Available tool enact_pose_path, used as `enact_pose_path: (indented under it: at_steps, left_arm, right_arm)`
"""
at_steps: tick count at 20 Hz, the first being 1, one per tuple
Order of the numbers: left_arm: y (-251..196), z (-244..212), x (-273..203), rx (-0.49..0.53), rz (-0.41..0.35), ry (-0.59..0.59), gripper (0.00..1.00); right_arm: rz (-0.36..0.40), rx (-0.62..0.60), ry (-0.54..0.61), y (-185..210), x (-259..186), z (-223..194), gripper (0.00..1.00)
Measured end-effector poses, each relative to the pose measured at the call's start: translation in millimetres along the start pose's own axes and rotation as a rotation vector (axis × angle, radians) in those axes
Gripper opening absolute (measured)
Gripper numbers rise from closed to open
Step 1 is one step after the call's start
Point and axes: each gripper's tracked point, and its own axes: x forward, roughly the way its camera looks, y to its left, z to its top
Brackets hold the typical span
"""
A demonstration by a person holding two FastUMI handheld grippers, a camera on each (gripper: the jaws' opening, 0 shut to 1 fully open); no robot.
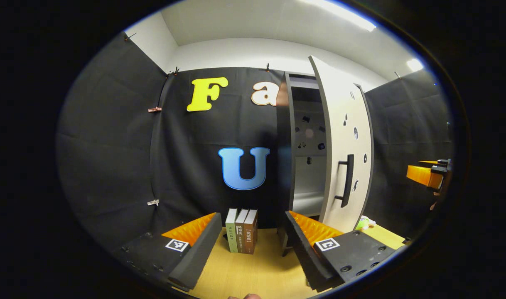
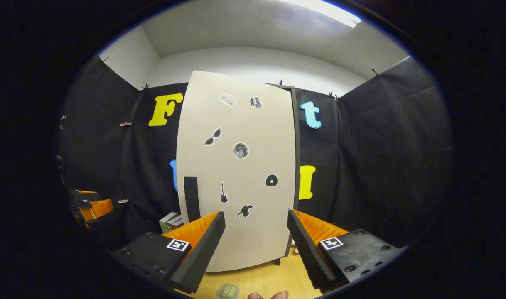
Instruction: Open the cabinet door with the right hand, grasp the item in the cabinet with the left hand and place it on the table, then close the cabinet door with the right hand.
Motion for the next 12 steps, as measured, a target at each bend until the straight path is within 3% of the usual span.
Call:
enact_pose_path:
  at_steps: [12]
  left_arm:
    - [-11,4,1,0.013,-0.009,-0.003,0.95]
  right_arm:
    - [-0.013,-0.012,-0.013,-8,-3,2,0.98]
